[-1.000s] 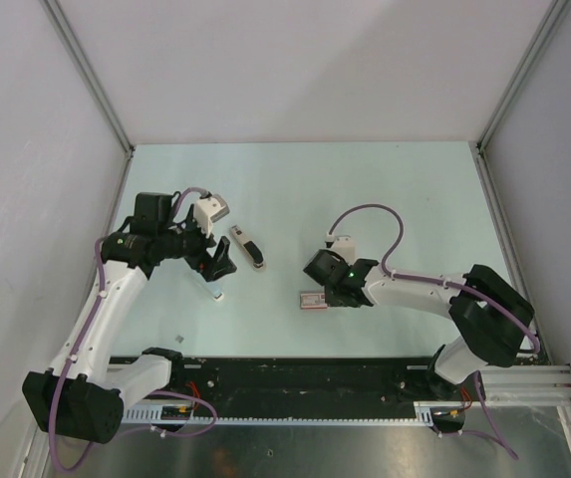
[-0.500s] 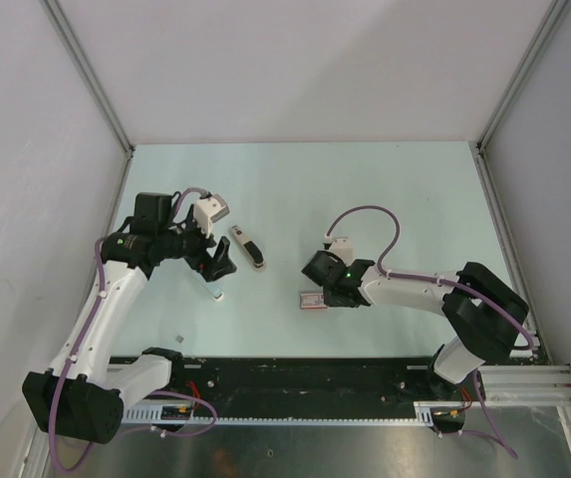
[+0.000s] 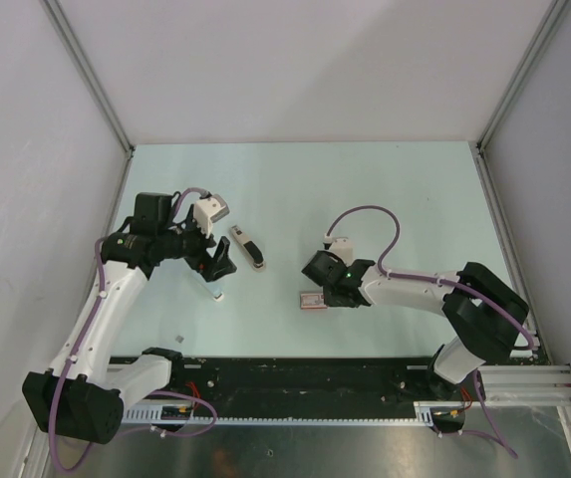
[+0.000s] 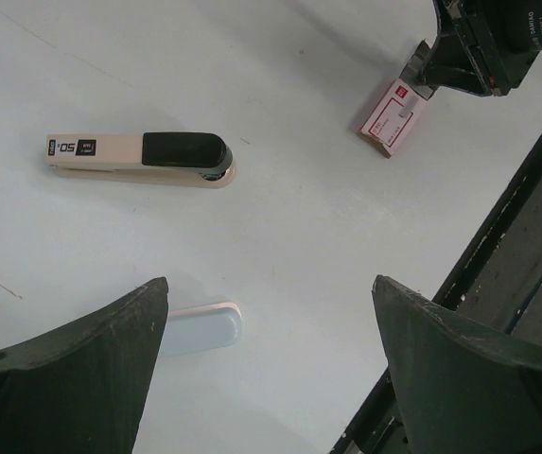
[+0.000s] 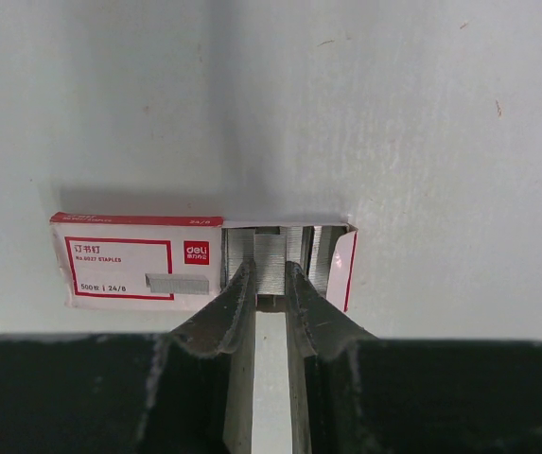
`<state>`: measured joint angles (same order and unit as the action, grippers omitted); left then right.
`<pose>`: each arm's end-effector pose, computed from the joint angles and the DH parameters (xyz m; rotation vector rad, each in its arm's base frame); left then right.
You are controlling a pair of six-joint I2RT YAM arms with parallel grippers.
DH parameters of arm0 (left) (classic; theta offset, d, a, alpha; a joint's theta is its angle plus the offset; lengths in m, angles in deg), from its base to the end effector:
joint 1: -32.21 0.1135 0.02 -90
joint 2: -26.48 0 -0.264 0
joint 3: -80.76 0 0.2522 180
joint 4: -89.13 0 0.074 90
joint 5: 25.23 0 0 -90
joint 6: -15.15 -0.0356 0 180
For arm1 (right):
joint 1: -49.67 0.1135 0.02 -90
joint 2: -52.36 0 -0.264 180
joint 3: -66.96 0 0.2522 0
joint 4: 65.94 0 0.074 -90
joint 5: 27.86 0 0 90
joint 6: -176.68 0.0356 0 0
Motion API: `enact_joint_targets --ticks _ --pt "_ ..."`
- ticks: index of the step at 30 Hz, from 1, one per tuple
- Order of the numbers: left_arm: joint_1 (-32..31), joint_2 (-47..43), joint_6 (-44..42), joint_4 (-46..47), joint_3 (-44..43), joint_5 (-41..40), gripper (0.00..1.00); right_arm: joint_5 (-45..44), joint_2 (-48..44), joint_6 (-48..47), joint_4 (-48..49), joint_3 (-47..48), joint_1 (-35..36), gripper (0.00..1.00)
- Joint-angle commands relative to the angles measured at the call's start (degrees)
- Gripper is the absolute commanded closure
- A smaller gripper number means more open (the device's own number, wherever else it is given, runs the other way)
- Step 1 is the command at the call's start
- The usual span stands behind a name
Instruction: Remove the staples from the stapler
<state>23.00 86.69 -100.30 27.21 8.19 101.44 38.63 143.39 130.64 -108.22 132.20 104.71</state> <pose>0.1957 -0.0533 0.3185 0.9486 2.1020 -0.6319 0.1788 0.2309 0.1688 -0.1459 2.5842 0.0315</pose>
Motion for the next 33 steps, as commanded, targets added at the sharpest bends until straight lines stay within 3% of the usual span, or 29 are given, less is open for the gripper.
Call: enact_joint_targets --ticks 1,33 --pt "0.4 -1.5 -0.2 0.2 0.6 2.2 0.07 -0.4 -2.1 0.8 -0.2 -0.3 0.5 0.99" --pt "0.4 -1.4 -0.2 0.2 0.8 2.6 0.07 0.7 -2.7 1.0 1.0 -1.9 0.0 0.95"
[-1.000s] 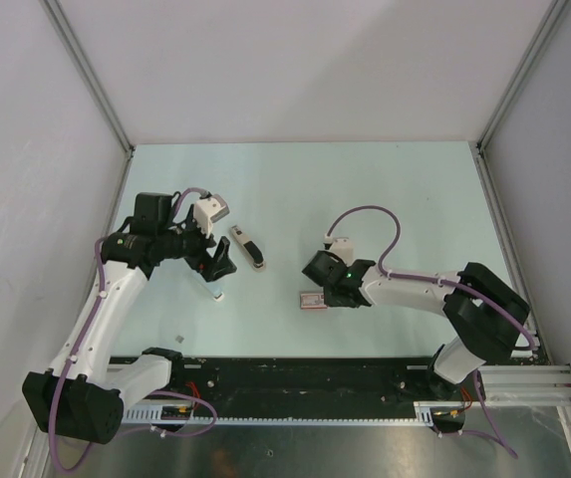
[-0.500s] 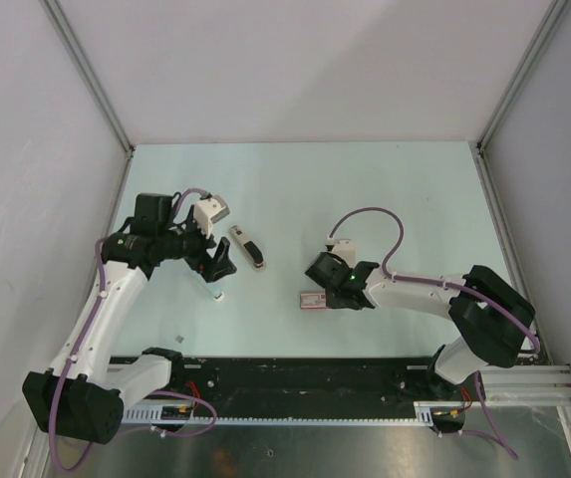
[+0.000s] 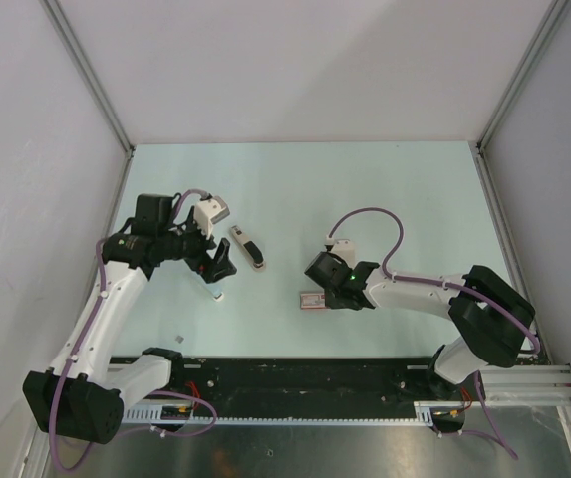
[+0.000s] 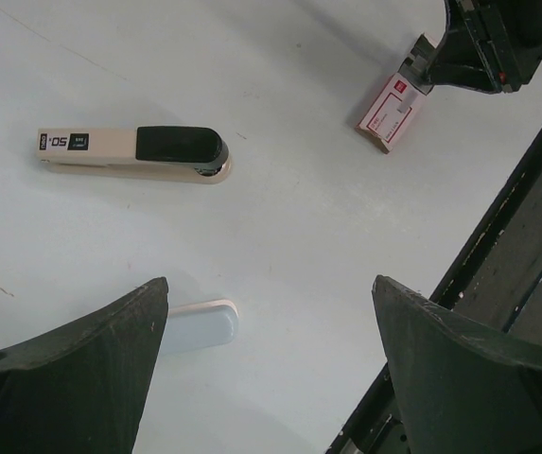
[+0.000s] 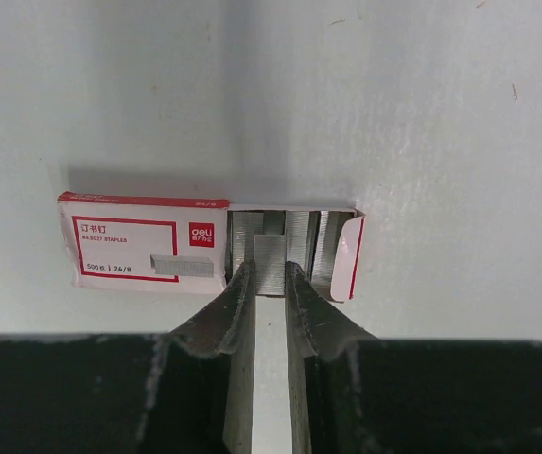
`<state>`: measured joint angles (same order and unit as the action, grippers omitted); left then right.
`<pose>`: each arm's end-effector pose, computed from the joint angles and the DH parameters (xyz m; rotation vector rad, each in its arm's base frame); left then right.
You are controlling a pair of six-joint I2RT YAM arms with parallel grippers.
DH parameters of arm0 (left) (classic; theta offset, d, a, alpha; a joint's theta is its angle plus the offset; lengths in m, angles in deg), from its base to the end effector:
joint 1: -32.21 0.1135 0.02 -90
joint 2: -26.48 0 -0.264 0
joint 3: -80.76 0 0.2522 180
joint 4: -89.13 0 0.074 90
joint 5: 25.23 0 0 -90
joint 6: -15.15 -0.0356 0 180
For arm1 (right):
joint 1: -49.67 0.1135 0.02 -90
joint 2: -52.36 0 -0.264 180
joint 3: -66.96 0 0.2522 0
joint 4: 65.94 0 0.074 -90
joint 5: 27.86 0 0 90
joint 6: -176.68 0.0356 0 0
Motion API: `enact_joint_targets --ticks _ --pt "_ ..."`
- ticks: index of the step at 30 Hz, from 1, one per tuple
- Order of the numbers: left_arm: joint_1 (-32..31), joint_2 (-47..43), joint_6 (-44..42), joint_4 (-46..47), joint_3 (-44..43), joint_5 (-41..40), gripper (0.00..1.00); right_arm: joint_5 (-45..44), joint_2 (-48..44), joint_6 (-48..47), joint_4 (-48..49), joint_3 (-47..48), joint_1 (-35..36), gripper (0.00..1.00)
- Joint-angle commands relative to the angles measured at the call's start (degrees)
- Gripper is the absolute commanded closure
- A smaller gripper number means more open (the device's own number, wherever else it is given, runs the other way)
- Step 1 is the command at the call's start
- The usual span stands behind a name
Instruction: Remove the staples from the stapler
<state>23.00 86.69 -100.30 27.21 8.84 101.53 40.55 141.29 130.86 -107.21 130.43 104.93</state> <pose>0.1954 -0.0533 0.3150 0.9486 2.1120 -0.6386 0.1732 0.2268 0.1706 -0.1491 2.5931 0.0878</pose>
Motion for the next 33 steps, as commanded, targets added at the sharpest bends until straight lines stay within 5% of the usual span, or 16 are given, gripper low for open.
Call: enact_joint_targets --ticks 1,33 --pt "0.4 -1.4 -0.2 0.2 0.2 2.6 0.07 -1.3 -0.8 0.8 0.0 -0.2 -0.4 0.95" --pt "0.4 -1.4 0.0 0.2 0.2 3.1 0.07 -0.2 -3.4 0.4 0.8 -0.7 -1.1 0.92"
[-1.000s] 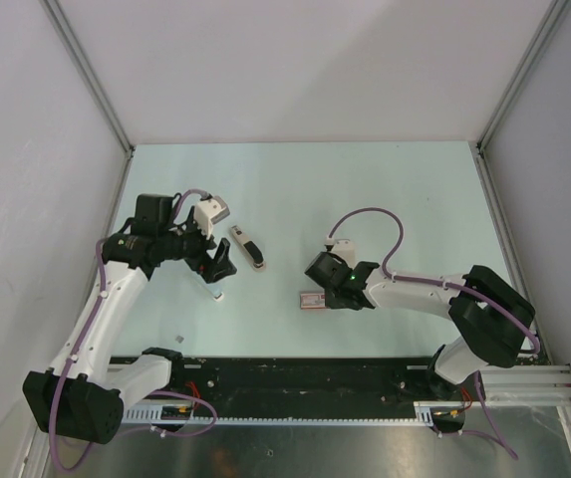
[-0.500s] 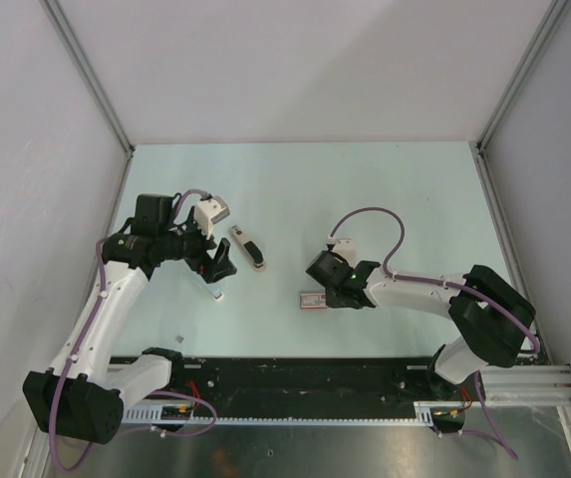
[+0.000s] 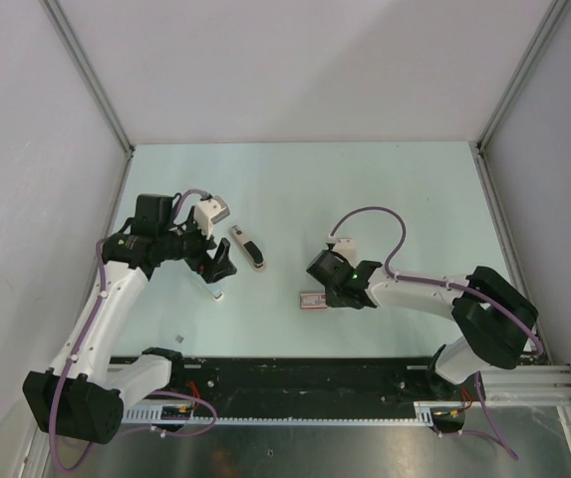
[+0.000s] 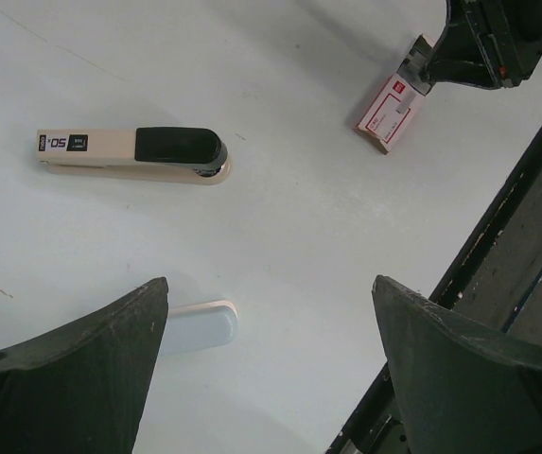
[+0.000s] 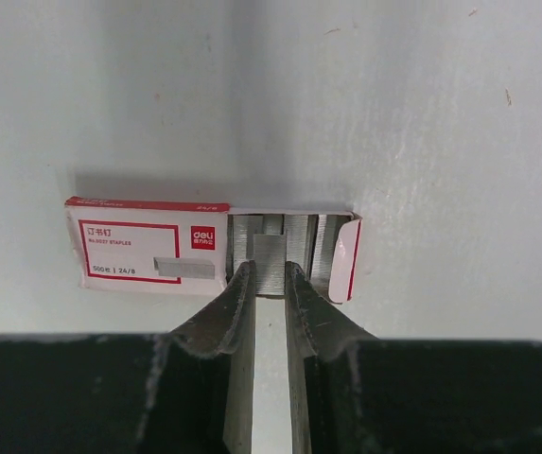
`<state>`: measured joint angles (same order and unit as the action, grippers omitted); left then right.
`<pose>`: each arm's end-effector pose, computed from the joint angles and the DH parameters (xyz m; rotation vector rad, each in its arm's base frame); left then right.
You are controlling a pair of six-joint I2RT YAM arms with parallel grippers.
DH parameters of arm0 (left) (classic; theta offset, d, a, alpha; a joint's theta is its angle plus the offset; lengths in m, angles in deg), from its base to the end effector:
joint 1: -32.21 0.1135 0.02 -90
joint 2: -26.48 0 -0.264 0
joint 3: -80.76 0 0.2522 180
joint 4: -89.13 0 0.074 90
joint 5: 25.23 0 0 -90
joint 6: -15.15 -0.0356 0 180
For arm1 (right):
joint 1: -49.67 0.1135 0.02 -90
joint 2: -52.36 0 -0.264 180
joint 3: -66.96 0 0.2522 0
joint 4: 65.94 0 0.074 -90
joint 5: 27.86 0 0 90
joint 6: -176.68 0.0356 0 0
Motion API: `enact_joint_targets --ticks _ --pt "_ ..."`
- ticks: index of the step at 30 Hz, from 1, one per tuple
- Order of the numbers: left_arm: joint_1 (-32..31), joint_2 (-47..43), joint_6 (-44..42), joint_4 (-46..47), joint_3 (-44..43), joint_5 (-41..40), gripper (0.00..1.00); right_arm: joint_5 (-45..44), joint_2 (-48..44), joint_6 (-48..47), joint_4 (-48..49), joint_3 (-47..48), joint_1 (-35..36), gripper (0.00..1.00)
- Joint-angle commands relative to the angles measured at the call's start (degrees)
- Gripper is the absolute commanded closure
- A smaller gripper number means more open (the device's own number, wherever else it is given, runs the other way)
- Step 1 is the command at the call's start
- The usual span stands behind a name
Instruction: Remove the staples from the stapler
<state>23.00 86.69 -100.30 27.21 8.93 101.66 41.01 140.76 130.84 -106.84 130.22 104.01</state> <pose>0.1953 -0.0533 0.3146 0.9491 2.1123 -0.6419 0.1763 0.2237 0.1723 -0.1278 2.5916 0.1011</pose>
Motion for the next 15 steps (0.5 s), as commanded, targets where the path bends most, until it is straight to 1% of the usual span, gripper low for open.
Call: enact_joint_targets --ticks 1,15 --pt "0.4 -1.4 0.0 0.2 0.1 3.0 0.07 -0.7 -2.9 0.4 0.4 -0.5 -0.2 0.92" --pt "0.4 -1.6 0.0 0.2 0.3 3.0 0.07 -0.3 -1.8 0.9 1.4 -2.4 -0.6 0.92"
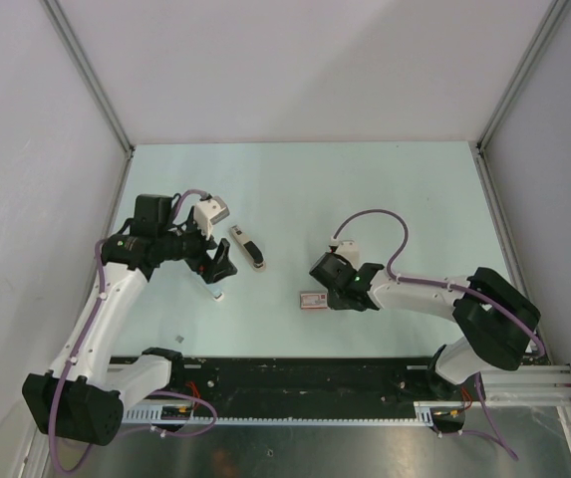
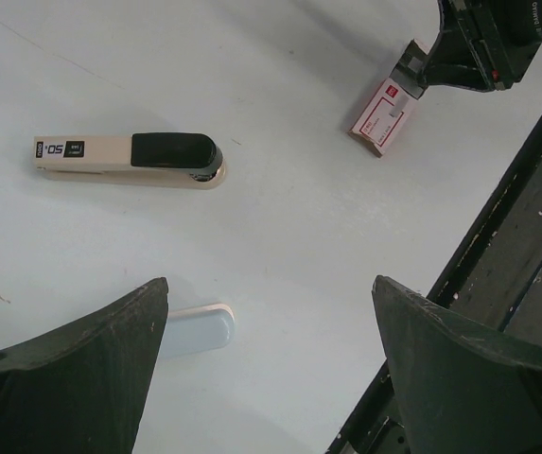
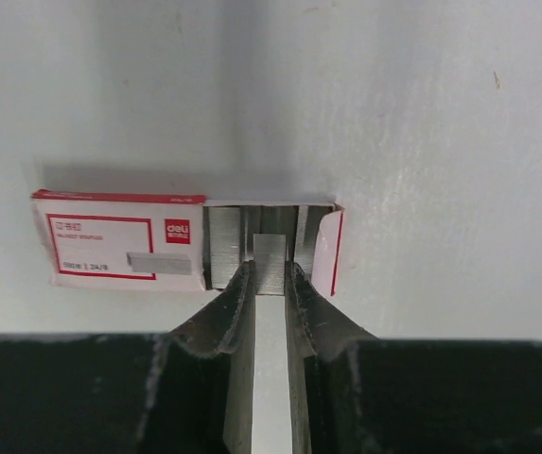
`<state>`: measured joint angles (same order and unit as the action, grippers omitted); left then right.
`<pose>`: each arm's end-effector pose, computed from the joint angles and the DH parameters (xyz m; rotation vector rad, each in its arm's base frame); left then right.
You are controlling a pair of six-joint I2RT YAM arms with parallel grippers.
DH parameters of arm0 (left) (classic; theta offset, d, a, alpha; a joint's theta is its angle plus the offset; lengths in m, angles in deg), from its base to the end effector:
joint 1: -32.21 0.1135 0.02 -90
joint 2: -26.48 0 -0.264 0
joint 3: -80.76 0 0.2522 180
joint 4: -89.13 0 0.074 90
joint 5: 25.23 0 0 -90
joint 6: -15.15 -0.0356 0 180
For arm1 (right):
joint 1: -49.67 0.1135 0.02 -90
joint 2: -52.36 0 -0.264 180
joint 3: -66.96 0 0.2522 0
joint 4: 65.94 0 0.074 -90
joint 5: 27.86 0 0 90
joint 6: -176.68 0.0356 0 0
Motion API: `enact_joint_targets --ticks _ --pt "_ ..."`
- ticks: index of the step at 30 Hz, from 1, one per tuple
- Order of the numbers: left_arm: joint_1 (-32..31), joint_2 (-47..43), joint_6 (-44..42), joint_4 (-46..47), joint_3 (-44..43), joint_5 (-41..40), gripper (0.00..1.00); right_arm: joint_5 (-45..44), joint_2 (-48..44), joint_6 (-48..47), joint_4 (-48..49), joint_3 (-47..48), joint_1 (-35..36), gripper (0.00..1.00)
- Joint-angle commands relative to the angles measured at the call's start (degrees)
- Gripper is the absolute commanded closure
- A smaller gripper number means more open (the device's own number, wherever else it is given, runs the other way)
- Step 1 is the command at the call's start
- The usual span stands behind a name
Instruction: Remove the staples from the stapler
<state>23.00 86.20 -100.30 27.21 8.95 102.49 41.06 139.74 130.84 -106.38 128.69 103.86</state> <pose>0.1933 -0.0534 0.3162 0.9536 2.0973 -0.6550 0.1735 0.2186 0.1700 -0.1250 2.5929 0.1001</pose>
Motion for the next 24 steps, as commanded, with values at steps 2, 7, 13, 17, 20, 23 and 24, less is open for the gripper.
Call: enact_joint_targets --ticks 2,7,13,17,20,23,24 --pt "0.4 -1.1 0.0 0.2 0.2 2.3 0.07 -0.1 -0.9 0.9 1.2 -1.2 -0.6 0.92" --pt "0.4 -1.1 0.0 0.2 0.2 2.2 0.07 0.5 -0.8 0.7 1.9 -1.3 -0.7 0.92" --pt "0.4 -1.3 -0.1 0.2 0.6 2.1 0.07 0.7 -1.2 0.6 2.2 -1.3 -0.7 0.92" --pt "0.4 -1.3 -0.1 0.2 0.7 2.5 0.07 0.7 -2.6 0.7 2.1 -1.3 -0.7 0.93" --pt "0.4 -1.3 0.0 0.2 0.7 2.7 0.07 0.9 -3.3 0.7 2.1 -1.3 -0.7 0.93" --pt "0.4 -1.4 0.0 0.2 0.7 2.7 0.07 0.9 -3.6 0.8 2.0 -1.3 -0.7 0.93" --pt "0.4 -1.4 0.0 0.2 0.8 2.6 0.07 1.0 -3.7 0.8 2.1 -1.3 -0.7 0.93"
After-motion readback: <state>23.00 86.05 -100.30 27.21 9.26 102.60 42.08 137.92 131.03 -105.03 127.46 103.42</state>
